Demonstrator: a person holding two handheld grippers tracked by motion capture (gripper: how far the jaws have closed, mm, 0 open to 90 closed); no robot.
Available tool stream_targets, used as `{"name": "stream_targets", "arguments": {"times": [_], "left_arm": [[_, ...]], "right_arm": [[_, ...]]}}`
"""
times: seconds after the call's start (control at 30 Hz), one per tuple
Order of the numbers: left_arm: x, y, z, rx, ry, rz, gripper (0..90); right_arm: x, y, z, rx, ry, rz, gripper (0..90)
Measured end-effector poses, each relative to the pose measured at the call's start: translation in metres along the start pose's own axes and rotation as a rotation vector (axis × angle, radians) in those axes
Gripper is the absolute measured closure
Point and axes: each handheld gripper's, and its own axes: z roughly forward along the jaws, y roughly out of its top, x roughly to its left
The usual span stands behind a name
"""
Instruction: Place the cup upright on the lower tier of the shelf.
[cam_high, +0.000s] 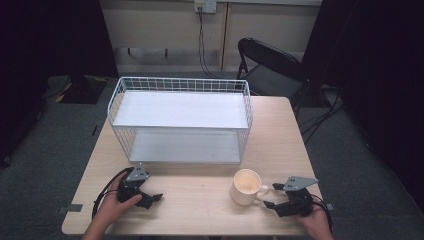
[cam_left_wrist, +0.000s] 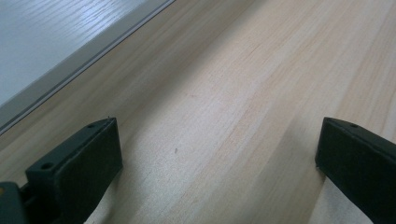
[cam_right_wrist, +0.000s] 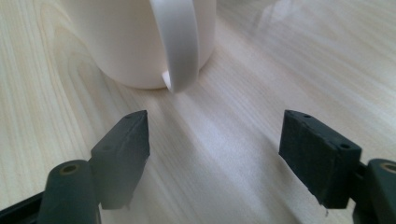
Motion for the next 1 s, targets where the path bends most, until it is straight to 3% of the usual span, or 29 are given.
{"name": "stream_targets", "arguments": {"times": [0.4, 1.0], "left_arm": [[0.000, 0.000, 0.000, 0.004, 0.002, 0.006, 0.0], [0.000, 0.000, 0.000, 0.002, 0.003, 0.007, 0.0]], "right_arm": [[0.007, 0.015, -0.011, -0.093, 0.060, 0.019, 31.5], [0.011, 0.029, -0.019, -0.156, 0.113, 0.030, 49.2]]}}
